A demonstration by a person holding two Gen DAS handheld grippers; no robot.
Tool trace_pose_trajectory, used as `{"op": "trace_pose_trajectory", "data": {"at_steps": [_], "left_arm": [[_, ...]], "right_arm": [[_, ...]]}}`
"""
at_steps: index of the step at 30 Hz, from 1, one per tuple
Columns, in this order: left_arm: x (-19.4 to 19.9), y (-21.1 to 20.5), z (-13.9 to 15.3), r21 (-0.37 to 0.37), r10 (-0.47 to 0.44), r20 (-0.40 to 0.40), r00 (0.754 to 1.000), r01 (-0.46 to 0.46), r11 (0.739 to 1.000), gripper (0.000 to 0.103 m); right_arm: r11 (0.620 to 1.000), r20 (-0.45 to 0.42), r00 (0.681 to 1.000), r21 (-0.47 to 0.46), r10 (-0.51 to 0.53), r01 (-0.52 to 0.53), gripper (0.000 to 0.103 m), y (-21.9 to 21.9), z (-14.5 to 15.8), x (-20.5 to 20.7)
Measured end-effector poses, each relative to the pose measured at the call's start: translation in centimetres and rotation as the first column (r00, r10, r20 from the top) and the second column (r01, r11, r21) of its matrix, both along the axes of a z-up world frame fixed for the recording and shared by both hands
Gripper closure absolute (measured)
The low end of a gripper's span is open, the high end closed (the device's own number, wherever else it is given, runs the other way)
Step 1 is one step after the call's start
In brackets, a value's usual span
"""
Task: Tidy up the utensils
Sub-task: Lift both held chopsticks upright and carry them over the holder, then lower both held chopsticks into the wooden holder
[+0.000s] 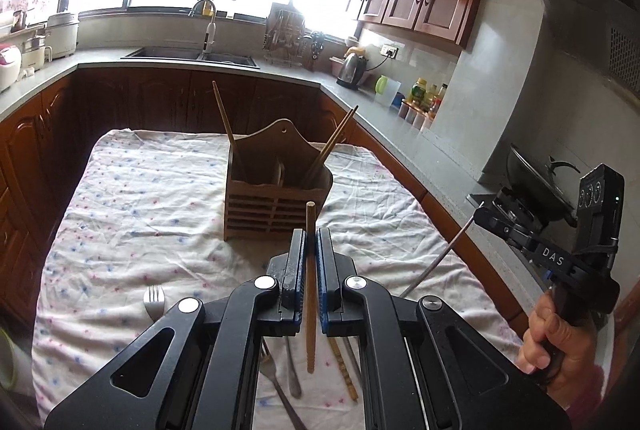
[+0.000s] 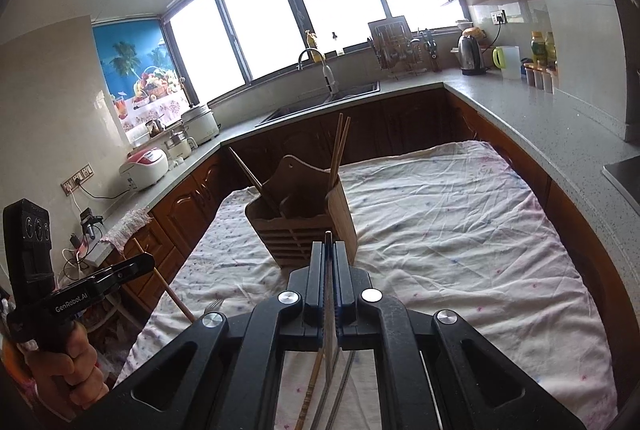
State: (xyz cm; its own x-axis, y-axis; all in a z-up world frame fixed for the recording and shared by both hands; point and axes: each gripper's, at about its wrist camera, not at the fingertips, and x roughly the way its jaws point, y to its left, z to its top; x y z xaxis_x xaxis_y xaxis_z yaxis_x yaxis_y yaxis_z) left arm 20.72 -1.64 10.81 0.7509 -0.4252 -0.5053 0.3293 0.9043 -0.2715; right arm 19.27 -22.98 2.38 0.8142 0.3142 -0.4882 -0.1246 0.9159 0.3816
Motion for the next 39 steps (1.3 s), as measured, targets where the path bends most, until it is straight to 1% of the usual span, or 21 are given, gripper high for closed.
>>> {"op": "trace_pose_trajectory", "data": {"at_steps": [6,19,32,39], "left_arm": [[0.0,0.5,0.8,-0.007,0.020,0.025,0.999,-0.019,1.000,0.099],[1.3,1.2,2.2,-0.021,0.052,0.068,0.996,-0.051,0.999,0.099],[4.2,2.2,3.7,-0.047,0.090,0.101,0.991,-0.085,0.995,0.099],[7.0,2.8,6.3,-0.048,0.122,0.161,0.979,-0.115,0.992,0.099]], "right_arm": [[1.000,0.026,1.000,0.002,0.006,-0.006,0.100,0.1,0.8,0.4],[1.000,0.047,0.999,0.006,0.016,-0.017,0.100,0.3,1.5,1.5],[1.000,0.094,0.995,0.006,0.020,-0.021,0.100,0.7,3.2,4.6],[1.000,0.137,0.991,0.011,0.011,-0.013,0.100,0.8,4.8,7.4]]}}
